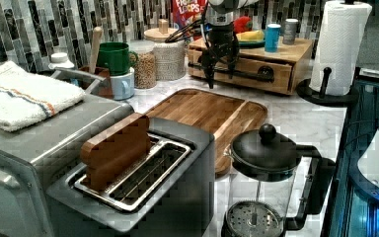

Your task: Open the drawer.

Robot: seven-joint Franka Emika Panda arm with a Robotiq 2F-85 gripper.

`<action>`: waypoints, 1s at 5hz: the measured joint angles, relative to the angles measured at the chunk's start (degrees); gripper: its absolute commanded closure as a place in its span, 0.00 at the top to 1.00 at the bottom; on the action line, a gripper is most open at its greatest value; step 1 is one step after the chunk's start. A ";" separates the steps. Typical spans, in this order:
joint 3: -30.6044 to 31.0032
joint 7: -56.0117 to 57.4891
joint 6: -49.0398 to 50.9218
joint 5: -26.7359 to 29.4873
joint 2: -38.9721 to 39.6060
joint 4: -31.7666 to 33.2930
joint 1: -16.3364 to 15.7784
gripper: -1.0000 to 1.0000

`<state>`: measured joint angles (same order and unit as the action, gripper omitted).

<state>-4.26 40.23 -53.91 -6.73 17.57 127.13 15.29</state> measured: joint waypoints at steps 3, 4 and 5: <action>6.60 -8.67 4.84 -0.04 -0.24 0.34 -4.11 1.00; 7.73 -12.37 4.78 -0.42 -0.21 0.45 -6.16 1.00; 8.80 -16.41 4.90 0.23 -0.21 0.56 -7.58 1.00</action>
<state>4.54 23.82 -49.01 -6.49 17.36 127.68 7.71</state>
